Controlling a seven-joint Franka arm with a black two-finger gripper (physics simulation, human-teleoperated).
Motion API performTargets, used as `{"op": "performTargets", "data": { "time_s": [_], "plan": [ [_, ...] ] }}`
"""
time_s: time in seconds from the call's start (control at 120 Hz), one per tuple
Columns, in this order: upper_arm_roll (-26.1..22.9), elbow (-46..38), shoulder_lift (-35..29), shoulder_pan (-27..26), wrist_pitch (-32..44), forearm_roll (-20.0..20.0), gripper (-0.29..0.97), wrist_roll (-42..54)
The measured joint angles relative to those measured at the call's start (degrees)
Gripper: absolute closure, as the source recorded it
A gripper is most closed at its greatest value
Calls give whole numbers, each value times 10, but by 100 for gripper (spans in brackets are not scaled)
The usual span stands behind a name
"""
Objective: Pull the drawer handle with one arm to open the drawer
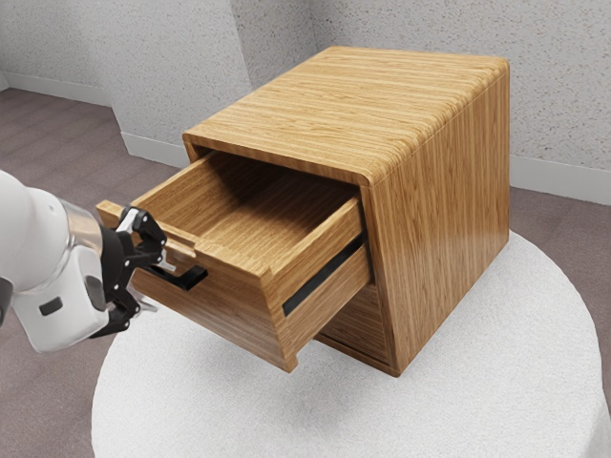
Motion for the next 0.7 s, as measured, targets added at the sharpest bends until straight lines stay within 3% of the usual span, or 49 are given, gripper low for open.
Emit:
{"op": "performTargets", "data": {
  "time_s": [0.7],
  "plan": [
    [0,1,-5,1,-3,-3,42,0]
  ]
}}
